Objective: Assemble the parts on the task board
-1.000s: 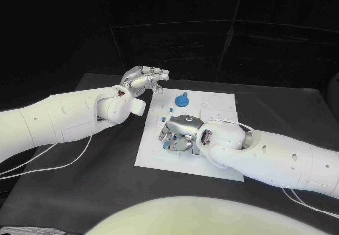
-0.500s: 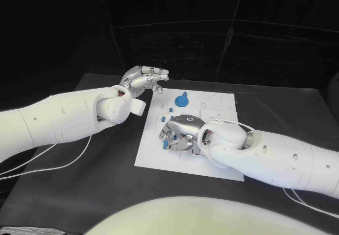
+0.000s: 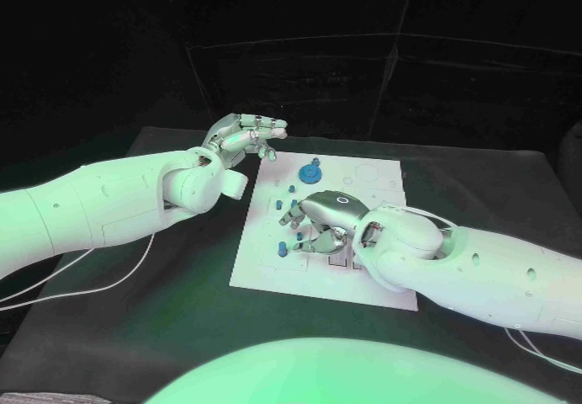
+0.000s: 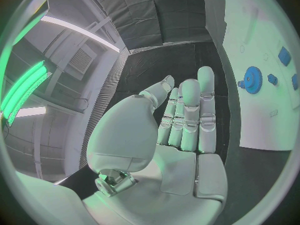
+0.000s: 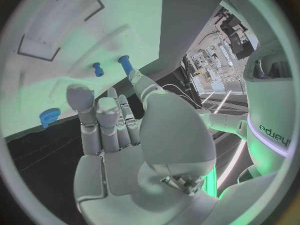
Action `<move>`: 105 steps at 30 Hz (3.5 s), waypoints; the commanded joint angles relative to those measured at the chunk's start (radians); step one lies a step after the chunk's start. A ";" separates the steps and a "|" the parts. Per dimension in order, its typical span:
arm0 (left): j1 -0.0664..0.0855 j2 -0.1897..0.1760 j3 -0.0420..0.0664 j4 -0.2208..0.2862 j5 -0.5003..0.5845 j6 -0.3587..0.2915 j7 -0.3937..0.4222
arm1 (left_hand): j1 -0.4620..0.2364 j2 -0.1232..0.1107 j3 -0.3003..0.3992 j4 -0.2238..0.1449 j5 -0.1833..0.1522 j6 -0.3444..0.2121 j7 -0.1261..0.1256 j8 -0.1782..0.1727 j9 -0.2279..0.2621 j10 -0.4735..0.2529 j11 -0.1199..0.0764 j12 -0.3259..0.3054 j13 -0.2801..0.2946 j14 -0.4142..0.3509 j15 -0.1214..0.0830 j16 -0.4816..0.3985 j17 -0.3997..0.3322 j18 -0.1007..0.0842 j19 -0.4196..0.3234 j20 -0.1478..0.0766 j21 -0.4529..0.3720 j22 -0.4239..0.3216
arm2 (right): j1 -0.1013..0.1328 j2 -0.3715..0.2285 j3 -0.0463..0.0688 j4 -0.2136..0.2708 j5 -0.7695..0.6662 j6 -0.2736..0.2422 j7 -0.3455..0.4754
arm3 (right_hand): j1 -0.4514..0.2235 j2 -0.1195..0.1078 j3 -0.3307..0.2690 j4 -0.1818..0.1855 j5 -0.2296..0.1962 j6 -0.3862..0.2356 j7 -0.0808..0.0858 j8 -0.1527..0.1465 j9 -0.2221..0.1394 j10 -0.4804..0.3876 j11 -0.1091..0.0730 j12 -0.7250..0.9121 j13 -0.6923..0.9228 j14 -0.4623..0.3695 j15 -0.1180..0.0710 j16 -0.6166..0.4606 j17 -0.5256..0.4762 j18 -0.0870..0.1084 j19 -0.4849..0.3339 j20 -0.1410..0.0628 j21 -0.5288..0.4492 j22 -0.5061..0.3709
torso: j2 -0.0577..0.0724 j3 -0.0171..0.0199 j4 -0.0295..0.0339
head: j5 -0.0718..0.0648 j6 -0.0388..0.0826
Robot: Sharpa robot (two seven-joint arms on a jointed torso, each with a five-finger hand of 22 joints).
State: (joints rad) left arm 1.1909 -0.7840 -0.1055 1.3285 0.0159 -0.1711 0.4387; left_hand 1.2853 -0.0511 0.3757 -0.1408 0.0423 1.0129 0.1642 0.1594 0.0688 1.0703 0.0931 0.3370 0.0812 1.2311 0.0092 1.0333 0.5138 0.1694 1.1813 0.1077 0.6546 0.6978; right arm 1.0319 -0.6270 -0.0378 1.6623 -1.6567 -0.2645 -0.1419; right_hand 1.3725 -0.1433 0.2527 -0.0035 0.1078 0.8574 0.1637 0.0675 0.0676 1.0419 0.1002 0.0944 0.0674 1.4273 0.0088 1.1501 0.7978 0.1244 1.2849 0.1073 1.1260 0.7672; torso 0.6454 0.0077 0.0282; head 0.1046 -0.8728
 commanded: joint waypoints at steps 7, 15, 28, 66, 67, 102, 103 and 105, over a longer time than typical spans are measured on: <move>0.001 -0.007 0.001 0.007 0.002 0.010 0.002 | -0.002 0.010 -0.006 0.001 0.006 -0.001 0.003 0.002 -0.001 -0.007 0.001 0.006 -0.002 -0.007 0.002 -0.007 -0.001 0.013 -0.006 0.003 -0.004 -0.001 | 0.025 -0.185 0.002 0.098 0.333 -0.114 -0.056 | -0.097 0.010 -0.074 0.081 0.056 0.109 -0.025 0.055 0.017 0.306 -0.049 0.211 0.098 0.075 -0.037 0.176 0.276 -0.035 0.132 -0.027 0.194 0.316 | -0.005 -0.0045 -0.0063 | -0.036 0.010; 0.001 -0.014 0.001 0.016 0.002 0.009 0.004 | -0.002 0.010 -0.006 0.001 0.006 -0.001 0.003 0.002 -0.001 -0.007 0.001 0.006 -0.002 -0.007 0.002 -0.007 -0.001 0.013 -0.006 0.003 -0.004 -0.001 | 0.030 -0.322 0.001 0.145 0.420 -0.100 -0.156 | -0.155 0.022 -0.196 0.157 0.157 0.164 -0.064 0.141 0.037 0.380 -0.087 0.772 0.675 0.083 -0.068 0.231 0.355 -0.051 0.158 -0.060 0.257 0.414 | -0.010 -0.0080 -0.0191 | -0.095 0.026; 0.001 -0.021 0.000 0.028 0.002 0.010 0.004 | 0.001 0.011 -0.007 -0.001 0.006 -0.001 0.003 0.002 -0.001 -0.008 0.002 0.008 -0.002 -0.008 0.002 -0.007 -0.003 0.013 -0.005 0.003 -0.005 -0.002 | 0.012 -0.427 -0.001 0.211 0.316 -0.089 -0.412 | -0.159 0.045 -0.363 0.278 0.178 0.133 -0.070 0.247 0.081 0.381 -0.089 1.174 1.157 0.098 -0.069 0.313 0.511 -0.061 0.172 -0.060 0.296 0.480 | -0.012 -0.0081 -0.0240 | -0.149 0.036; -0.003 -0.027 0.000 0.030 0.002 0.011 0.006 | 0.001 0.011 -0.007 -0.001 0.006 -0.001 0.003 0.002 -0.001 -0.008 0.002 0.008 -0.002 -0.008 0.002 -0.007 -0.003 0.013 -0.005 0.003 -0.005 -0.002 | -0.070 -0.314 -0.001 0.166 0.142 0.048 -0.476 | -0.126 0.053 -0.395 0.287 0.175 0.125 -0.072 0.271 0.101 0.400 -0.090 1.215 1.216 0.107 -0.069 0.338 0.568 -0.068 0.184 -0.059 0.314 0.517 | -0.010 -0.0088 -0.0191 | -0.143 0.019; -0.003 -0.027 0.000 0.030 0.002 0.011 0.006 | 0.001 0.011 -0.007 -0.001 0.006 -0.001 0.003 0.002 -0.001 -0.008 0.002 0.008 -0.002 -0.008 0.002 -0.007 -0.003 0.013 -0.005 0.003 -0.005 -0.002 | -0.072 -0.312 -0.001 0.165 0.141 0.048 -0.476 | -0.126 0.053 -0.395 0.287 0.176 0.125 -0.072 0.271 0.101 0.400 -0.090 1.215 1.216 0.107 -0.069 0.338 0.568 -0.068 0.184 -0.059 0.314 0.517 | -0.010 -0.0085 -0.0191 | -0.143 0.019; -0.005 -0.029 0.000 0.031 0.002 0.016 0.002 | 0.001 0.011 -0.010 -0.001 0.006 -0.001 0.003 0.003 -0.001 -0.009 0.002 0.009 -0.002 -0.008 0.002 -0.006 -0.003 0.013 -0.005 0.004 -0.007 -0.003 | -0.081 -0.373 0.001 0.275 0.337 -0.303 -0.355 | -0.045 0.112 -0.407 0.265 0.405 0.162 -0.087 0.299 0.140 0.411 -0.104 1.220 1.249 0.109 -0.081 0.347 0.591 -0.071 0.189 -0.071 0.323 0.535 | -0.011 -0.0092 -0.0185 | -0.145 0.030; -0.005 -0.029 0.000 0.031 0.002 0.016 0.002 | 0.001 0.011 -0.010 -0.001 0.006 -0.001 0.003 0.003 -0.001 -0.009 0.002 0.009 -0.002 -0.008 0.002 -0.006 -0.003 0.013 -0.005 0.004 -0.007 -0.003 | -0.081 -0.372 0.001 0.275 0.340 -0.304 -0.354 | -0.047 0.112 -0.409 0.266 0.407 0.163 -0.087 0.299 0.141 0.410 -0.105 1.218 1.248 0.109 -0.081 0.346 0.591 -0.071 0.189 -0.072 0.323 0.536 | -0.011 -0.0093 -0.0183 | -0.145 0.030; -0.005 -0.030 -0.001 0.032 0.002 0.015 0.002 | 0.001 0.011 -0.010 -0.001 0.006 -0.001 0.003 0.003 -0.001 -0.009 0.002 0.009 -0.002 -0.008 0.002 -0.006 -0.003 0.013 -0.005 0.004 -0.007 -0.003 | -0.081 -0.367 0.001 0.274 0.344 -0.293 -0.356 | -0.049 0.112 -0.411 0.268 0.408 0.163 -0.087 0.298 0.142 0.410 -0.105 1.216 1.247 0.109 -0.082 0.346 0.590 -0.071 0.189 -0.072 0.323 0.536 | -0.011 -0.0101 -0.0179 | -0.144 0.031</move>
State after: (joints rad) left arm 1.1848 -0.8131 -0.1067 1.3575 0.0159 -0.1673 0.4368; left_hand 1.2853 -0.0511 0.3729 -0.1436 0.0423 1.0129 0.1641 0.1594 0.0691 1.0666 0.0967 0.3409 0.0805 1.2311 0.0092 1.0333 0.5118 0.1694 1.1813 0.1077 0.6547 0.6954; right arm 0.9493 -0.9971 -0.0373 1.9339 -1.3571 -0.5102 -0.5337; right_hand 1.3282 -0.0402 -0.1514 0.2659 0.5128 1.0084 0.0829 0.3628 0.1964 1.4491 -0.0002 1.3127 1.3081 1.4667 -0.0664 1.4930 1.3075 0.0696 1.4653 0.0444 1.4443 1.3016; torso 0.6335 -0.0021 0.0092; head -0.0411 -0.8427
